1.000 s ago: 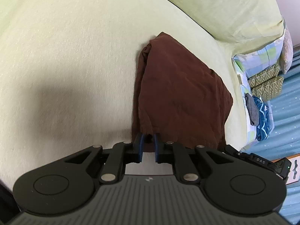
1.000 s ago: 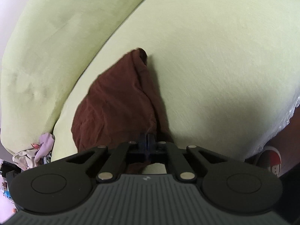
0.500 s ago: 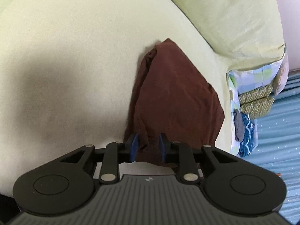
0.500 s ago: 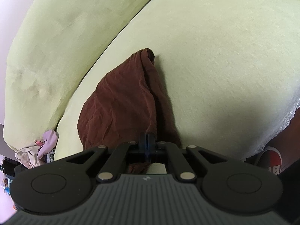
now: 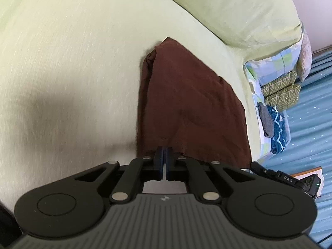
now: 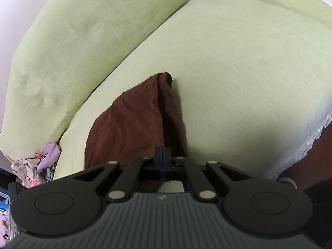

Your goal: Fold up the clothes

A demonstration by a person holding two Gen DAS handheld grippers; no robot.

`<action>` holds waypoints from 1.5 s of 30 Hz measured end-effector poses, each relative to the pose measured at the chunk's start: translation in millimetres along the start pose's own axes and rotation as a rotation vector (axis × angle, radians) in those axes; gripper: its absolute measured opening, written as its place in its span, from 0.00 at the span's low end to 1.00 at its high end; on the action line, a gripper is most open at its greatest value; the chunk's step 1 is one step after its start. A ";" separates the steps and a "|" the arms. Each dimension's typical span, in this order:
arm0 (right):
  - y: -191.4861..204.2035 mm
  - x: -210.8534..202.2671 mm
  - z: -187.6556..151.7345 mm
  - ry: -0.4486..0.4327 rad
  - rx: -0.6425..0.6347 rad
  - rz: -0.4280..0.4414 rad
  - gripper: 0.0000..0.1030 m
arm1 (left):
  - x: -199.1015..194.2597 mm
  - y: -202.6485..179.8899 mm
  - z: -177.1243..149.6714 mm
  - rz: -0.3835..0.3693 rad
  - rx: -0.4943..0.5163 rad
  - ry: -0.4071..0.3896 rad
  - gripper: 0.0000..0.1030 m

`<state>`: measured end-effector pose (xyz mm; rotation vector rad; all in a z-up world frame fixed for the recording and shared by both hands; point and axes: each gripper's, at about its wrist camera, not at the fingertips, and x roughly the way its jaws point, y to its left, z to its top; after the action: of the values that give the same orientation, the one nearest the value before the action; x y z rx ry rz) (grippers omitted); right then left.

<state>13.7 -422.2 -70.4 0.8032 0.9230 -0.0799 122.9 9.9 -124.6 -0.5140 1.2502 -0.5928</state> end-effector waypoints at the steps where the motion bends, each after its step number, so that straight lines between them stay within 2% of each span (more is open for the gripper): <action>1: -0.9 0.5 -0.8 0.009 -0.003 -0.008 0.00 | 0.8 0.1 -0.2 -0.004 -0.003 0.002 0.00; 3: -4.3 11.2 -2.3 0.038 0.005 -0.011 0.02 | 2.2 0.3 -0.4 0.016 -0.027 -0.007 0.16; 4: -4.8 14.2 -2.1 0.046 0.010 -0.013 0.06 | 1.8 1.3 0.0 0.021 -0.041 -0.009 0.37; 5: -3.7 15.7 -1.4 0.041 0.015 -0.031 0.15 | 0.2 3.5 0.7 0.018 -0.057 -0.017 0.43; 7: -2.8 15.5 0.0 0.027 0.037 -0.026 0.33 | -5.8 11.6 3.7 0.001 -0.113 -0.050 0.43; 11: -4.3 13.5 1.7 0.017 0.068 0.010 0.33 | -5.2 18.6 10.6 -0.004 -0.136 -0.050 0.43; 16: -7.9 15.2 0.3 0.021 0.096 0.011 0.33 | 9.9 21.8 14.7 -0.042 -0.143 -0.023 0.40; 21: -10.4 16.7 -0.2 0.025 0.117 0.008 0.33 | 20.3 16.8 14.1 -0.067 -0.125 -0.002 0.28; 22: -11.3 16.9 -0.2 0.026 0.121 0.007 0.33 | 21.5 15.5 13.8 -0.070 -0.120 0.000 0.13; 23: -12.6 17.1 -0.1 0.026 0.127 0.006 0.33 | 22.1 15.4 13.7 -0.076 -0.121 0.000 0.08; 27: -17.1 19.9 -1.2 0.035 0.149 0.009 0.34 | 19.4 18.7 12.9 -0.051 -0.119 -0.007 0.08; 30: -16.8 21.6 -1.2 0.038 0.147 0.013 0.34 | 17.0 27.1 13.0 -0.057 -0.155 -0.009 0.09; 31: -16.6 21.6 -1.2 0.038 0.146 0.015 0.35 | 16.8 29.2 12.9 -0.057 -0.161 -0.007 0.15; 32: -16.4 21.6 -1.1 0.037 0.147 0.017 0.35 | 17.1 30.1 12.9 -0.054 -0.161 -0.005 0.27; 34: -16.2 22.4 -1.1 0.037 0.149 0.024 0.35 | 18.4 30.8 13.1 -0.041 -0.166 -0.005 0.38; 39: -15.4 26.8 -3.1 0.044 0.149 0.032 0.36 | 22.9 25.3 18.4 -0.034 -0.128 0.016 0.40; 42: -15.4 29.6 -3.6 0.049 0.150 0.032 0.36 | 26.5 19.8 21.6 -0.026 -0.086 0.031 0.37; 43: -15.2 29.4 -3.8 0.049 0.148 0.033 0.36 | 26.9 18.1 22.5 -0.034 -0.075 0.032 0.27; 44: -15.3 29.0 -3.9 0.049 0.147 0.034 0.36 | 26.8 16.1 23.1 -0.040 -0.060 0.033 0.13; 45: -15.6 28.5 -3.6 0.048 0.147 0.034 0.36 | 26.7 13.8 23.7 -0.044 -0.043 0.035 0.08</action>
<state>22.9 -423.4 -101.7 0.9602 0.9560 -0.1000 153.1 3.3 -147.0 -0.5700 1.2896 -0.6154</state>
